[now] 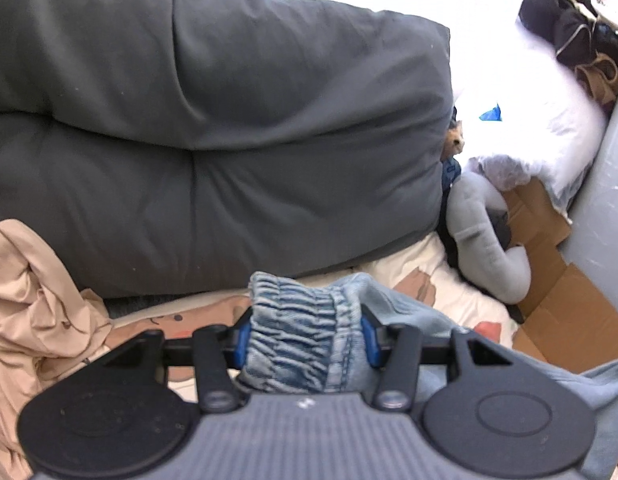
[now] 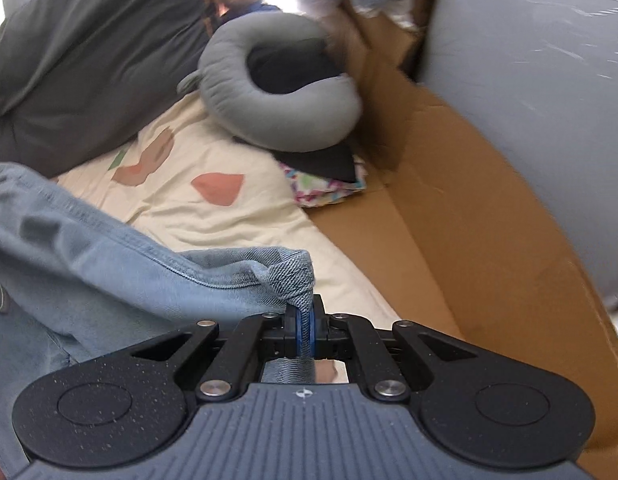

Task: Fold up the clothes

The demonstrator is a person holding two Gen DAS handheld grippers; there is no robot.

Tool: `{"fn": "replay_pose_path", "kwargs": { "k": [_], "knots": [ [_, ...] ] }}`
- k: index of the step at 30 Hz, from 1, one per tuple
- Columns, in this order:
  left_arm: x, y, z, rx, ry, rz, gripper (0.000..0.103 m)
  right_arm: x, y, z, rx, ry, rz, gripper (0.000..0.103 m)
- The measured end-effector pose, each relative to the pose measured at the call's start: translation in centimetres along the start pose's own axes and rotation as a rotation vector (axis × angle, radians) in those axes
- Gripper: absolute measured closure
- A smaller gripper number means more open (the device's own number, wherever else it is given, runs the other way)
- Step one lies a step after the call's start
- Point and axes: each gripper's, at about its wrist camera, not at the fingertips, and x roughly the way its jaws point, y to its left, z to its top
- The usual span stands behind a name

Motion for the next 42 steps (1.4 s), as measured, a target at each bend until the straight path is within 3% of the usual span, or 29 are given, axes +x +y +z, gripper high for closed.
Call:
{"fn": "replay_pose_path", "kwargs": {
  "k": [7,14,20,22,25,28,35,42],
  "knots": [
    [-1.6,0.3,-0.3,-0.004,0.007,-0.005,0.050,-3.5,0.0,-2.6,0.049,0.020,-0.013,0.102],
    [-2.8,0.7,-2.8,0.030,0.080,-0.001,0.050,-1.5,0.6,-6.9,0.025,0.196,0.050,0.101],
    [-2.9,2.0,-5.0,0.009,0.144,0.032,0.050,1.0,0.9,-9.2,0.005,0.287,0.081,0.100],
    [-2.8,2.1,-5.6,0.012,0.158,0.040,0.050,1.9,1.1,-10.0,0.003,0.319,0.089,0.094],
    [-2.8,2.4,-6.3,0.013,0.174,0.048,0.050,2.6,0.9,-10.5,0.018,0.337,0.091,0.068],
    [-2.9,2.9,-7.1,0.007,0.193,0.057,0.050,2.9,0.6,-10.4,0.016,0.346,0.088,0.051],
    [-3.3,3.9,-8.8,0.011,0.229,0.067,0.050,2.2,-0.2,-7.9,0.037,0.315,0.125,0.036],
    [-3.7,4.4,-9.5,0.015,0.235,0.060,0.050,4.0,1.7,-3.8,-0.047,0.267,0.146,0.033]
  ]
}}
